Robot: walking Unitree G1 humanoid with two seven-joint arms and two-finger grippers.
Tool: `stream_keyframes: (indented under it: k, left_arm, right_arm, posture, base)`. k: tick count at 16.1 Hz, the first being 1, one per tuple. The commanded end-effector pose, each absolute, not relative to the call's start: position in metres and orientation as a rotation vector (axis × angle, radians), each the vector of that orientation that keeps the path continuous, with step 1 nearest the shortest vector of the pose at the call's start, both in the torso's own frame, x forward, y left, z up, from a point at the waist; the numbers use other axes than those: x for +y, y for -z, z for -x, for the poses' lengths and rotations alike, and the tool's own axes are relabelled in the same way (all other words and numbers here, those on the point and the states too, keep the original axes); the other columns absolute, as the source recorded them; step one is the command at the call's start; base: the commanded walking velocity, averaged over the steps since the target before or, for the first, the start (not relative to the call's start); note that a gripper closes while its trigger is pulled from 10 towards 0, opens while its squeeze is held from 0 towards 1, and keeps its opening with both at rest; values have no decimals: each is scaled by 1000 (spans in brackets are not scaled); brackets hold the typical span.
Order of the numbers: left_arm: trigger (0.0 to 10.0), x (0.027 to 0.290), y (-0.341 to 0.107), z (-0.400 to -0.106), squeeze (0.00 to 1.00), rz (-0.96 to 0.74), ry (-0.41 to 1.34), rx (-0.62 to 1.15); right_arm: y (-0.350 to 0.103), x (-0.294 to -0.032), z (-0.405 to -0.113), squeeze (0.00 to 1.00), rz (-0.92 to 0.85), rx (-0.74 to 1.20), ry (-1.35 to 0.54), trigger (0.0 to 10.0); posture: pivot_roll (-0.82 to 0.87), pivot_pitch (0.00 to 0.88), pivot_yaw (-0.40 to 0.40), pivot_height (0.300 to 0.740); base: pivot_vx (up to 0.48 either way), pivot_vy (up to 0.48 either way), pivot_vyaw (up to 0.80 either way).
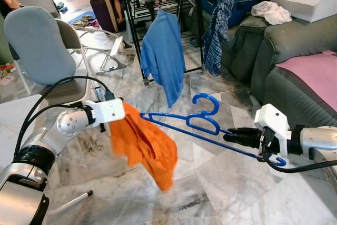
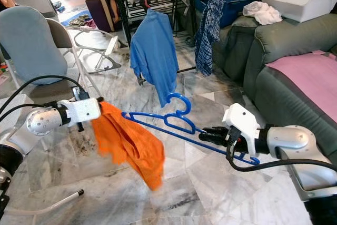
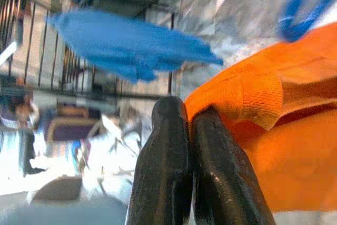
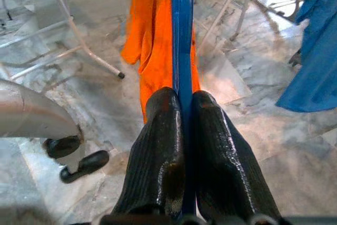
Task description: Hang hanger
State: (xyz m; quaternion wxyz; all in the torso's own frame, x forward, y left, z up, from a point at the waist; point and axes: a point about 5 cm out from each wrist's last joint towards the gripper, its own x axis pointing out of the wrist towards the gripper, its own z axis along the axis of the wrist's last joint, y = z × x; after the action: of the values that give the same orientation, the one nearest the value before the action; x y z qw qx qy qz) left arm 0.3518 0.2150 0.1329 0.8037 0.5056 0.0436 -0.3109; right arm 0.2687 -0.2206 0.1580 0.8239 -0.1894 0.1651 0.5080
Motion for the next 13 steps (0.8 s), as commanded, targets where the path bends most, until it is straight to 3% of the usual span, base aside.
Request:
stream_keyframes:
  k: [1, 4, 13]
  left_arm:
    - [10000, 223, -136, -355, 0, -996, 597, 126]
    - [10000, 227, -135, -362, 0, -722, 462, 221]
    - [10000, 213, -148, -353, 0, -592, 591, 234]
  right_arm:
    - [-161, -217, -265, 0, 410, 351, -1134, 10000]
    - [-158, -217, -260, 0, 427, 373, -1161, 10000]
    - [-147, -215, -278, 0, 533, 320, -1046, 10000]
  posture:
    - [-113, 48, 98, 740]
    - [-115, 49, 103, 740]
    - [-105, 47, 98, 740]
  base:
    - [0, 0, 0]
    - [0, 0, 0]
    - [0, 0, 0]
